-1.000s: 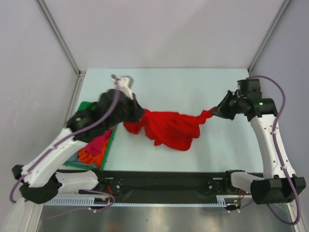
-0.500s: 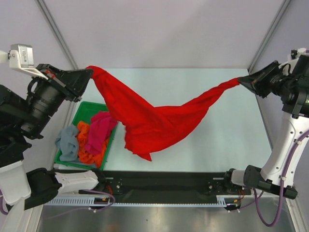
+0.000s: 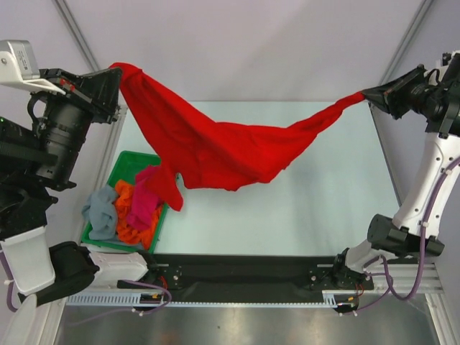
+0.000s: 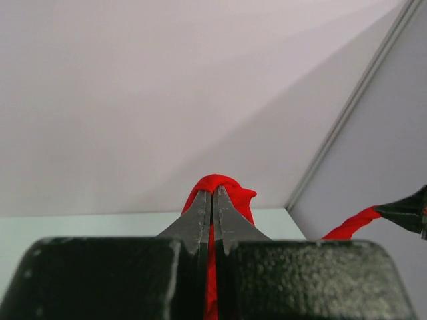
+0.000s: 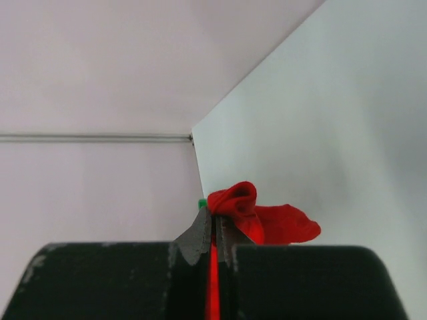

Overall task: Fold and stack the t-shirts
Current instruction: Flatten the tshirt out

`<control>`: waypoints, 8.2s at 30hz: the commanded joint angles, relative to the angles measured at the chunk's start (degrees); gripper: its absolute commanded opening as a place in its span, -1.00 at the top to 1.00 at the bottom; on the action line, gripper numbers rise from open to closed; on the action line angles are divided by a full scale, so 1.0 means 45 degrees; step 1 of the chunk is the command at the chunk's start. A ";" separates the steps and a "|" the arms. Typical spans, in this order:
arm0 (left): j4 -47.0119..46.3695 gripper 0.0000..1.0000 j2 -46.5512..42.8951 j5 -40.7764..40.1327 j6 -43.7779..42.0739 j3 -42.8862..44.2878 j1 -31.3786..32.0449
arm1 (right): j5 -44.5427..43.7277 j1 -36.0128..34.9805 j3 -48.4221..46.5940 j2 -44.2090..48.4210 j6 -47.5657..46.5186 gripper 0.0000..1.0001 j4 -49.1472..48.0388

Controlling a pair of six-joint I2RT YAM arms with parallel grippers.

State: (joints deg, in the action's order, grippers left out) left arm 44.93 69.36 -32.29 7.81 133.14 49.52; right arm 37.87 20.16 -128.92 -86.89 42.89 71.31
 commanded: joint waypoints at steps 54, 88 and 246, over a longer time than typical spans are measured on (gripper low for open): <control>-0.0827 0.75 0.3236 0.6713 0.5823 -1.2636 -0.5203 | -0.4978 -0.3231 -0.1076 -0.8424 -0.1076 0.83 -0.6570; -0.0179 -0.01 1.2945 0.6200 0.3908 -0.3707 0.2531 | -0.6287 -0.1981 1.3648 0.3897 -0.2696 -0.29 -0.2780; 0.1988 -0.45 -0.1997 0.4853 0.2678 -1.2949 -0.3992 | -0.6929 -1.3680 0.5711 -0.5773 -0.3514 0.37 -0.1026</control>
State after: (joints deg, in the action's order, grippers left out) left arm 52.27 59.40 -11.53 20.38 71.57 31.18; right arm 3.95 -40.53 -94.54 -100.64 31.97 70.65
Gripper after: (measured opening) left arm 0.729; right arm 0.269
